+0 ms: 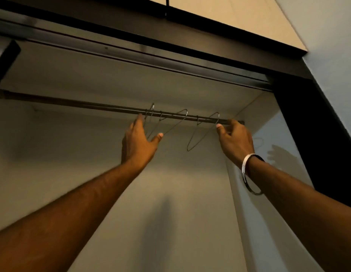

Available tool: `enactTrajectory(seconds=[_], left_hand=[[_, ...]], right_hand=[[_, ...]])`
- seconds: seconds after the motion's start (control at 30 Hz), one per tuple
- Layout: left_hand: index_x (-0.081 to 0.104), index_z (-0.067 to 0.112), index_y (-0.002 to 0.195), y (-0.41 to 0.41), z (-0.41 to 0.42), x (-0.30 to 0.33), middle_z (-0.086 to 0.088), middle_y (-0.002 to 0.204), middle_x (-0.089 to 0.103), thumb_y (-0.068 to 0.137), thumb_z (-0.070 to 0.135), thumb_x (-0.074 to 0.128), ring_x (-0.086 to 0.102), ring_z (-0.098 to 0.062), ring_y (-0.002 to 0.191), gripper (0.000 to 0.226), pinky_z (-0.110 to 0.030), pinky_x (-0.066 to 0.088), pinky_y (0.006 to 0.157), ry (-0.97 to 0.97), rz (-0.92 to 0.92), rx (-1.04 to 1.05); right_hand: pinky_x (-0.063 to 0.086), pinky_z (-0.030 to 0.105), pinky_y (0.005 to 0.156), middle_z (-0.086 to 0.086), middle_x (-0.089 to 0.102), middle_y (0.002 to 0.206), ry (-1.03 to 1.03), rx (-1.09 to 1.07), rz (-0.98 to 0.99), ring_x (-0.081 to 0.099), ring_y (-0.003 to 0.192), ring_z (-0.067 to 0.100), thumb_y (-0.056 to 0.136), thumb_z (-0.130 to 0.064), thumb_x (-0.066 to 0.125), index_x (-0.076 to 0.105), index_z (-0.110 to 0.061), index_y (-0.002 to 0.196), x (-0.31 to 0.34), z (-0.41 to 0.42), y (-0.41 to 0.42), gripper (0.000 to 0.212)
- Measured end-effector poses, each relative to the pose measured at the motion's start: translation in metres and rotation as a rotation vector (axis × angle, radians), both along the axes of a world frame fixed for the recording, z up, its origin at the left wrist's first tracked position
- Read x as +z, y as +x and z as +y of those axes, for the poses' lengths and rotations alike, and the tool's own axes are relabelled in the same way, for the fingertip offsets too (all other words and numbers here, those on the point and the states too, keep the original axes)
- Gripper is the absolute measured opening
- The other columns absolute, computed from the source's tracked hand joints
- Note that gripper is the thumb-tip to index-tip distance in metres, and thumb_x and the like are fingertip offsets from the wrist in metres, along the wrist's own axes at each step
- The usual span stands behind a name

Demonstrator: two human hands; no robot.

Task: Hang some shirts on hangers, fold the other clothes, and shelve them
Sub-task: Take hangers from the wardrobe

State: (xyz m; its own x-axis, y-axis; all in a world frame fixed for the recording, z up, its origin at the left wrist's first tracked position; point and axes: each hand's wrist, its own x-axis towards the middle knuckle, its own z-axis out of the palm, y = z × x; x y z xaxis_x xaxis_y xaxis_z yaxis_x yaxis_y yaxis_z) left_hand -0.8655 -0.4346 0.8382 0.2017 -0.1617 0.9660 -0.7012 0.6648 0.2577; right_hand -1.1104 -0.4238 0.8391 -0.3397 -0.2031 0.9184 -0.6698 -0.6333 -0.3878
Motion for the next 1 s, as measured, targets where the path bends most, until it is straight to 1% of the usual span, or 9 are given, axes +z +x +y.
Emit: enactTrajectory(seconds=[0.1, 0.23, 0.33, 0.4, 0.47, 0.53, 0.63, 0.73, 1.0], left_hand=[[0.012, 0.023, 0.162, -0.004, -0.013, 0.032, -0.011, 0.165, 0.024, 0.084, 0.041, 0.079, 0.03, -0.034, 0.148, 0.105, -0.049, 0.035, 0.116, 0.016, -0.012, -0.071], [0.01, 0.029, 0.162, -0.015, -0.032, 0.054, -0.006, 0.167, 0.02, 0.1, 0.032, 0.06, 0.026, -0.032, 0.151, 0.08, -0.05, 0.032, 0.117, -0.016, -0.062, -0.049], [0.02, 0.031, 0.159, -0.025, -0.046, 0.061, -0.005, 0.163, 0.031, 0.108, 0.033, 0.04, 0.039, -0.029, 0.144, 0.055, -0.044, 0.04, 0.11, -0.062, -0.118, -0.014], [0.028, 0.03, 0.156, -0.033, -0.056, 0.064, -0.007, 0.148, 0.05, 0.11, 0.033, 0.034, 0.052, -0.025, 0.129, 0.047, -0.033, 0.045, 0.092, -0.082, -0.105, -0.02], [0.031, 0.031, 0.154, -0.042, -0.063, 0.065, -0.006, 0.13, 0.059, 0.11, 0.035, 0.031, 0.056, -0.018, 0.111, 0.043, -0.03, 0.043, 0.08, -0.086, -0.107, -0.037], [0.03, 0.033, 0.154, -0.055, -0.066, 0.067, -0.002, 0.117, 0.06, 0.11, 0.038, 0.03, 0.058, -0.015, 0.099, 0.044, -0.029, 0.045, 0.073, -0.097, -0.123, -0.07], [0.028, 0.033, 0.156, -0.076, -0.067, 0.072, -0.001, 0.123, 0.062, 0.11, 0.041, 0.03, 0.059, -0.016, 0.102, 0.047, -0.032, 0.046, 0.079, -0.118, -0.11, -0.132], [0.027, 0.033, 0.157, -0.096, -0.076, 0.077, -0.006, 0.14, 0.059, 0.109, 0.04, 0.035, 0.059, -0.025, 0.122, 0.049, -0.036, 0.049, 0.094, -0.092, -0.173, -0.178], [0.022, 0.026, 0.16, -0.088, -0.09, 0.062, -0.003, 0.156, 0.044, 0.101, 0.015, 0.059, 0.049, -0.021, 0.137, 0.07, -0.038, 0.042, 0.11, -0.027, -0.215, -0.367]], right_hand=[[0.042, 0.045, 0.109, 0.012, 0.042, 0.155, 0.001, 0.1, -0.017, 0.045, 0.139, 0.032, 0.1, -0.049, 0.053, 0.025, -0.016, 0.157, 0.032, -0.016, -0.007, 0.071], [0.042, 0.045, 0.111, 0.011, 0.042, 0.155, -0.012, 0.19, 0.001, 0.045, 0.139, 0.031, 0.103, -0.047, 0.046, 0.027, -0.017, 0.156, 0.062, -0.038, -0.005, 0.064], [0.048, 0.033, 0.076, 0.009, 0.063, 0.1, -0.016, 0.156, 0.012, 0.061, 0.093, 0.024, 0.107, -0.041, 0.038, 0.061, -0.017, 0.108, 0.072, -0.056, 0.002, 0.033], [0.034, 0.029, 0.057, 0.002, 0.049, 0.07, -0.049, 0.142, -0.027, 0.048, 0.064, 0.019, 0.108, -0.037, 0.036, 0.051, -0.018, 0.073, 0.073, -0.059, 0.009, 0.043], [0.041, 0.031, 0.059, 0.002, 0.046, 0.064, -0.061, 0.177, -0.084, 0.048, 0.062, 0.021, 0.108, -0.035, 0.038, 0.048, -0.018, 0.066, 0.073, -0.062, 0.014, 0.046], [0.057, 0.045, 0.073, 0.005, 0.052, 0.066, -0.076, 0.249, -0.123, 0.06, 0.068, 0.029, 0.107, -0.036, 0.04, 0.051, -0.016, 0.066, 0.074, -0.06, 0.019, 0.047], [0.058, 0.058, 0.078, 0.012, 0.06, 0.076, -0.072, 0.349, -0.152, 0.069, 0.083, 0.037, 0.106, -0.035, 0.043, 0.058, -0.009, 0.075, 0.075, -0.052, 0.032, 0.043], [0.061, 0.053, 0.078, 0.021, 0.069, 0.098, -0.03, 0.454, -0.12, 0.071, 0.09, 0.036, 0.107, -0.036, 0.042, 0.065, -0.002, 0.096, 0.079, -0.042, 0.043, 0.042], [0.054, 0.039, 0.08, 0.006, 0.076, 0.095, 0.091, 0.544, -0.098, 0.071, 0.09, 0.02, 0.104, -0.044, 0.047, 0.063, -0.012, 0.111, 0.083, -0.026, 0.046, 0.037]])
